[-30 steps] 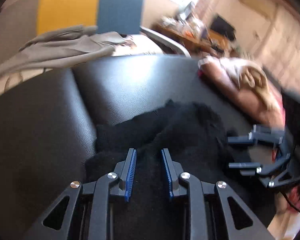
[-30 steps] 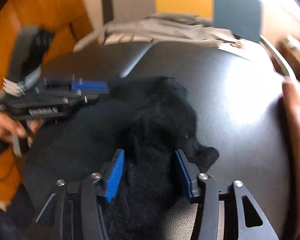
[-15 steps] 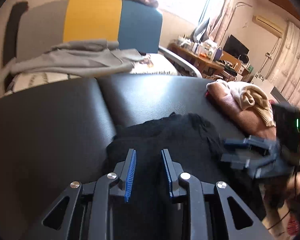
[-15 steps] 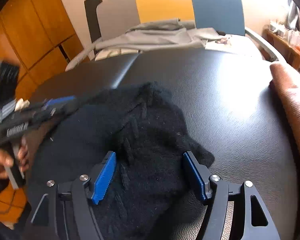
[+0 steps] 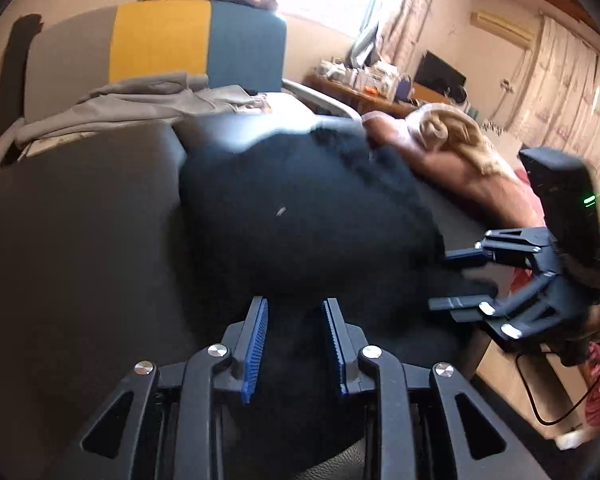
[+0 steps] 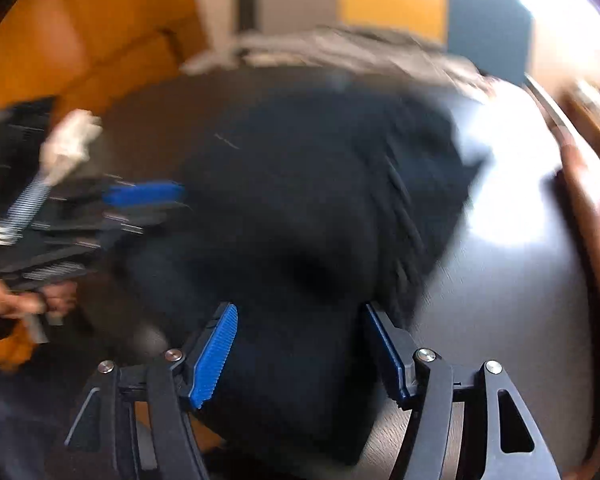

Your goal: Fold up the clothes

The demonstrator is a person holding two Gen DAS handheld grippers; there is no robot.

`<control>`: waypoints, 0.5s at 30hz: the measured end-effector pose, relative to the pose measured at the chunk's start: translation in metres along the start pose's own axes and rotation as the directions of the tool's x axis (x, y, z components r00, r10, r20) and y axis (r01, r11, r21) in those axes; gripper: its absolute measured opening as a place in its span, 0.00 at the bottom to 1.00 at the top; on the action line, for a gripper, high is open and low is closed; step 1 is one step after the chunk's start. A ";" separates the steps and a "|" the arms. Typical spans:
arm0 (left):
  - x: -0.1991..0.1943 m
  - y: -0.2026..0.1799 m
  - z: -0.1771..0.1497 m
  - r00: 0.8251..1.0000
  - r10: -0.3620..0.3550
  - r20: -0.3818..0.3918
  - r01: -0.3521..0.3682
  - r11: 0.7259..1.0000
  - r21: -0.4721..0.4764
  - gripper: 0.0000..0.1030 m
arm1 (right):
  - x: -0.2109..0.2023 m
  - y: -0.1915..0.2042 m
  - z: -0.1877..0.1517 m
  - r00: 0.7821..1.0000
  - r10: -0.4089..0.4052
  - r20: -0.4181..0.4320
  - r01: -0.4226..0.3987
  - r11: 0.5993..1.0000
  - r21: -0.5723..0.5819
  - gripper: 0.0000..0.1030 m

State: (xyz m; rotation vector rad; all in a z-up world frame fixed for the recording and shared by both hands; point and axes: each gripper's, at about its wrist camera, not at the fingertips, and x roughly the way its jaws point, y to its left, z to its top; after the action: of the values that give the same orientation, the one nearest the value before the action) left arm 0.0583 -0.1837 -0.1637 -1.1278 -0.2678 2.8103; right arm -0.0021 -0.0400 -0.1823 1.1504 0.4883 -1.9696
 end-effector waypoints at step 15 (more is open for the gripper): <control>-0.033 0.036 0.013 0.994 -0.016 0.106 0.040 0.973 -0.228 0.27 | -0.014 -0.015 -0.017 0.994 0.059 0.094 -0.071 0.989 0.132 0.71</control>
State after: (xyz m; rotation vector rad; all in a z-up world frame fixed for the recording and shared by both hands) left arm 0.0715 -0.2260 -0.1394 -1.0083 -0.6280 2.8735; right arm -0.0002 -0.0137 -0.1801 1.1397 0.2703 -2.0128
